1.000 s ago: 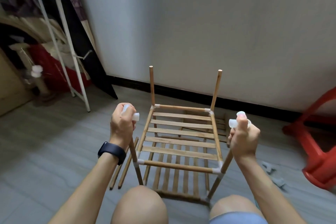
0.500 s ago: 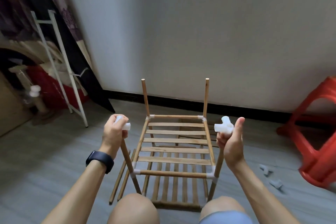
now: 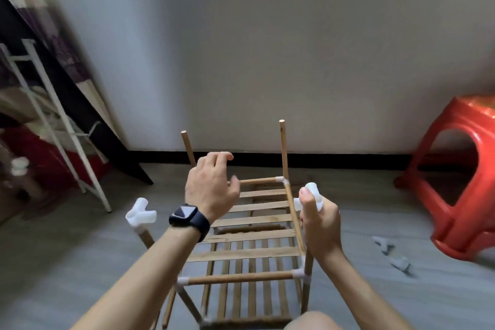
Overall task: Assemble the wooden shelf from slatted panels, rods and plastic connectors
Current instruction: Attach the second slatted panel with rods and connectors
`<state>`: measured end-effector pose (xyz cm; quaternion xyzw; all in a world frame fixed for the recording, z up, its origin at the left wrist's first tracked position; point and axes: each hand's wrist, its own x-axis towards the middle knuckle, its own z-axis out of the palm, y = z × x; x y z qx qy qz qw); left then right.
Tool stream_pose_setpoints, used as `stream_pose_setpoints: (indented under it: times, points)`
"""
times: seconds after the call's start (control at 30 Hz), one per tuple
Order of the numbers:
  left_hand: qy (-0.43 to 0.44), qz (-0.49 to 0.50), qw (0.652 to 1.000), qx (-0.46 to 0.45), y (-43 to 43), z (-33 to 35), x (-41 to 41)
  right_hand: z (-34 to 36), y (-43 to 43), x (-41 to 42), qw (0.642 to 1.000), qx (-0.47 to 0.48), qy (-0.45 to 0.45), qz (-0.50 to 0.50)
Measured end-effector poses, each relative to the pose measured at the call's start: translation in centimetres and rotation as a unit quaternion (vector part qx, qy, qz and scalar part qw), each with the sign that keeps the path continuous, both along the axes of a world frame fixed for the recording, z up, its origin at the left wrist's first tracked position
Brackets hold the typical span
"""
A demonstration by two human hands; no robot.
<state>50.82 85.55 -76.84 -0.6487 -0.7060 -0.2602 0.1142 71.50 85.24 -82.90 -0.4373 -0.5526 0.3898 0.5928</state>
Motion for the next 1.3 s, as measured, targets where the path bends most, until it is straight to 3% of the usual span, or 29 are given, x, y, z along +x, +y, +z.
stream_pose_setpoints:
  times: [0.17,0.33,0.43,0.5,0.57,0.63,0.7,0.83,1.0,1.1,1.2,1.3]
  points:
    - [0.024,-0.039,0.983,-0.179,4.8,-5.5,4.4,-0.1,-1.4,1.9,0.998,0.002,0.01,0.058]
    - [0.026,-0.078,0.935,-0.344,8.7,-11.7,8.6,-2.2,-0.9,5.6,0.98,-0.032,0.088,0.174]
    - [0.014,-0.099,0.916,-0.388,11.4,-13.8,10.3,-5.3,1.7,8.4,0.993,-0.073,0.036,0.089]
    - [0.026,-0.106,0.921,-0.375,13.3,-15.0,11.0,-8.8,4.9,10.4,0.985,-0.168,-0.027,0.017]
    - [0.039,-0.098,0.93,-0.351,15.4,-16.5,11.1,-13.7,8.7,12.9,0.949,-0.264,-0.172,-0.026]
    - [0.04,-0.09,0.937,-0.337,17.1,-18.0,10.8,-18.9,12.3,15.5,0.875,-0.335,-0.349,-0.007]
    - [0.018,-0.087,0.942,-0.324,18.0,-19.8,10.3,-23.0,15.4,17.8,0.794,-0.381,-0.472,0.035]
    - [-0.028,-0.074,0.949,-0.306,17.6,-22.8,10.1,-27.7,20.0,20.7,0.701,-0.433,-0.566,0.013]
    - [-0.035,-0.064,0.951,-0.3,17.7,-23.2,10.1,-32.1,20.1,22.4,0.637,-0.543,-0.545,-0.057]
    - [-0.039,-0.071,0.948,-0.307,17.6,-23.1,10.1,-34.3,17.6,21.4,0.667,-0.515,-0.528,-0.105]
    - [-0.046,-0.079,0.947,-0.309,17.5,-23.1,10.0,-34.9,15.5,20.0,0.695,-0.48,-0.528,-0.084]
    - [-0.062,-0.069,0.949,-0.302,16.9,-23.0,10.0,-33.5,14.4,17.9,0.737,-0.5,-0.45,-0.07]
